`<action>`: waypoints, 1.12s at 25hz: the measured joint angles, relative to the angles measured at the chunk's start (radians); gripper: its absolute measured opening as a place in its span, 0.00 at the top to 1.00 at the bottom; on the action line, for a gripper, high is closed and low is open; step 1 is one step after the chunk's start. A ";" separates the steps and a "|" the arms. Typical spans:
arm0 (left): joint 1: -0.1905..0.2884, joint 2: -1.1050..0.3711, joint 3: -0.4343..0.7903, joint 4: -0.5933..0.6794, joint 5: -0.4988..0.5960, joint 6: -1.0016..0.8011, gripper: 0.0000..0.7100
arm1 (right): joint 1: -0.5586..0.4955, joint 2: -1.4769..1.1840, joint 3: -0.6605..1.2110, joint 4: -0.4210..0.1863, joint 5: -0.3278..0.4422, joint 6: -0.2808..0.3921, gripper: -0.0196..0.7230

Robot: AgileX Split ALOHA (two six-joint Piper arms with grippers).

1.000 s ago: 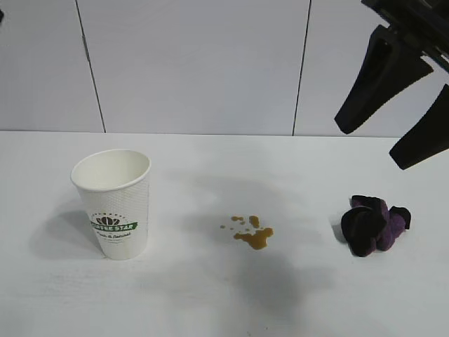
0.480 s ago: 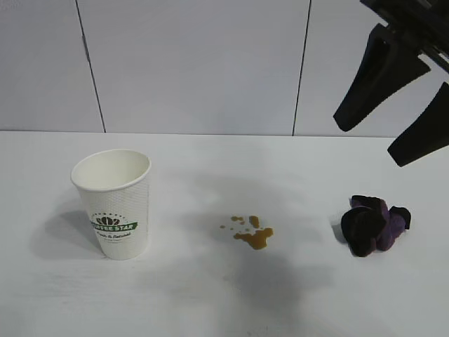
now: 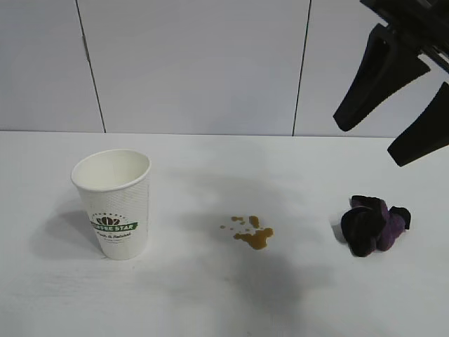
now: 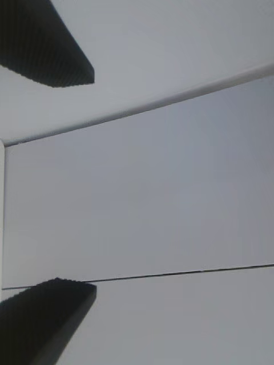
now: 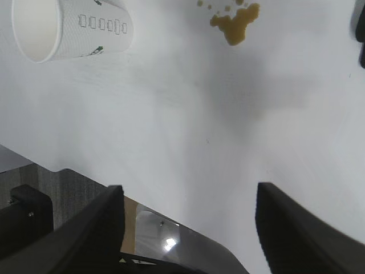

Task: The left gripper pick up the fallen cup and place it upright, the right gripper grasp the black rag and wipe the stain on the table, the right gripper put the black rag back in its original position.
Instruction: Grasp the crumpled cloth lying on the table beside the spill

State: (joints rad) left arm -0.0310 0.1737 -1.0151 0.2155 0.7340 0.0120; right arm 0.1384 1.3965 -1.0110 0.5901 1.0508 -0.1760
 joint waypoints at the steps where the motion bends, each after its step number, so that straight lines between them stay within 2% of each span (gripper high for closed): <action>1: 0.000 -0.038 0.000 -0.021 0.035 -0.001 0.07 | 0.000 0.000 0.000 0.000 0.000 0.000 0.37; 7: 0.000 -0.191 -0.003 -0.144 0.250 -0.003 0.07 | 0.000 0.000 0.000 -0.001 -0.002 0.000 0.37; 14: 0.000 -0.192 0.007 -0.255 0.516 -0.003 0.07 | 0.000 0.000 0.000 -0.003 -0.004 -0.001 0.37; 18: 0.000 -0.192 0.062 -0.264 0.552 -0.003 0.07 | 0.000 0.000 0.000 -0.002 -0.004 -0.001 0.37; 28: 0.000 -0.192 0.338 -0.265 0.536 0.002 0.07 | 0.000 0.000 0.000 -0.015 -0.005 -0.005 0.37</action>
State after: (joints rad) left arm -0.0310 -0.0184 -0.6770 -0.0496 1.2702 0.0143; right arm 0.1384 1.3965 -1.0110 0.5750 1.0461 -0.1812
